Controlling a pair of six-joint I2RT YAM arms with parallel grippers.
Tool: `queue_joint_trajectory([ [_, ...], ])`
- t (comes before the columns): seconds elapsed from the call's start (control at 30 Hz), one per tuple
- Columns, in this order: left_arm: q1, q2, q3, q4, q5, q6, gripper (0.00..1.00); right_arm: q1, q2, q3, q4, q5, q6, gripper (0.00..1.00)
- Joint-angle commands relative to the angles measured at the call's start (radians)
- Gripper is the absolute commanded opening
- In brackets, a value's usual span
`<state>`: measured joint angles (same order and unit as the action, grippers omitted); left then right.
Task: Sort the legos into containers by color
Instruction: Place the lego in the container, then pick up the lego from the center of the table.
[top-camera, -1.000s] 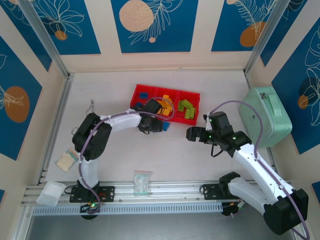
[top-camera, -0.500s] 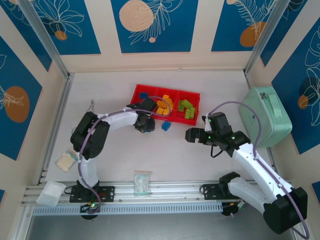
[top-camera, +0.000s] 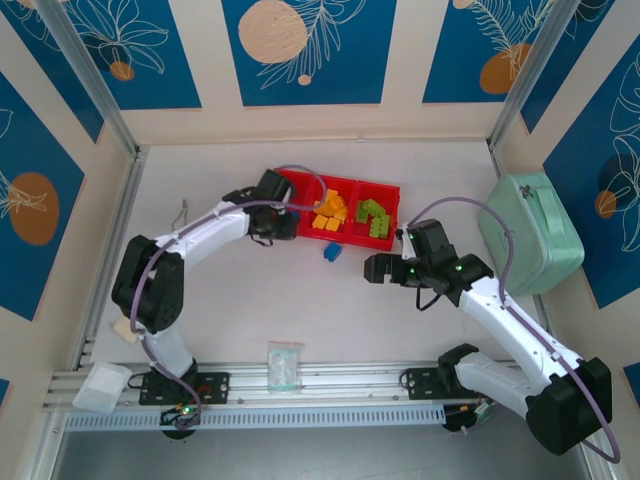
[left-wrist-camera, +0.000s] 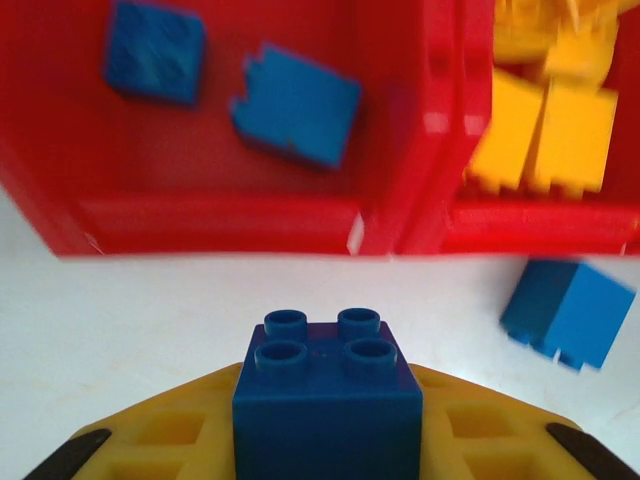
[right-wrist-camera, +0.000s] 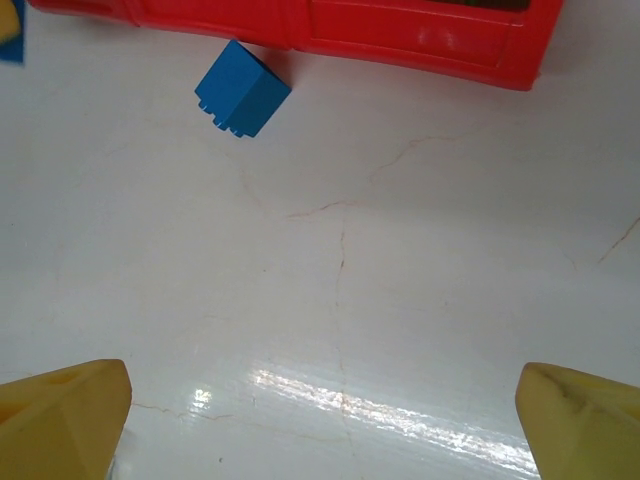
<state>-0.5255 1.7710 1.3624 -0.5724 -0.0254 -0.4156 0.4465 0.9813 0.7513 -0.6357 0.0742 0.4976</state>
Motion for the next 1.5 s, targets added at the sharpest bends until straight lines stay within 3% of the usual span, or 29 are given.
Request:
queue_joint_trajectory([
  [0.0,0.057,0.022,0.108,-0.063,0.022,0.053,0.33,0.015,0.003,0.031,-0.013,-0.021,-0.02,0.99],
  [0.53,0.098,0.348,0.481,-0.102,0.037,0.1,0.36,0.075,0.003,0.034,-0.089,-0.021,-0.068,0.99],
  [0.9,0.098,0.332,0.466,-0.096,0.042,0.108,0.57,0.093,-0.034,0.011,-0.098,0.021,-0.064,0.99],
  [1.17,0.052,0.096,0.197,0.022,0.086,0.167,0.72,0.093,-0.068,-0.007,-0.085,0.057,-0.05,0.99],
  [1.4,-0.076,-0.087,-0.103,0.174,0.175,0.251,0.79,0.079,-0.175,-0.054,-0.065,0.153,-0.011,0.99],
  [1.47,-0.133,-0.1,-0.136,0.187,0.149,0.272,0.82,0.065,-0.206,-0.066,-0.062,0.17,0.003,0.99],
])
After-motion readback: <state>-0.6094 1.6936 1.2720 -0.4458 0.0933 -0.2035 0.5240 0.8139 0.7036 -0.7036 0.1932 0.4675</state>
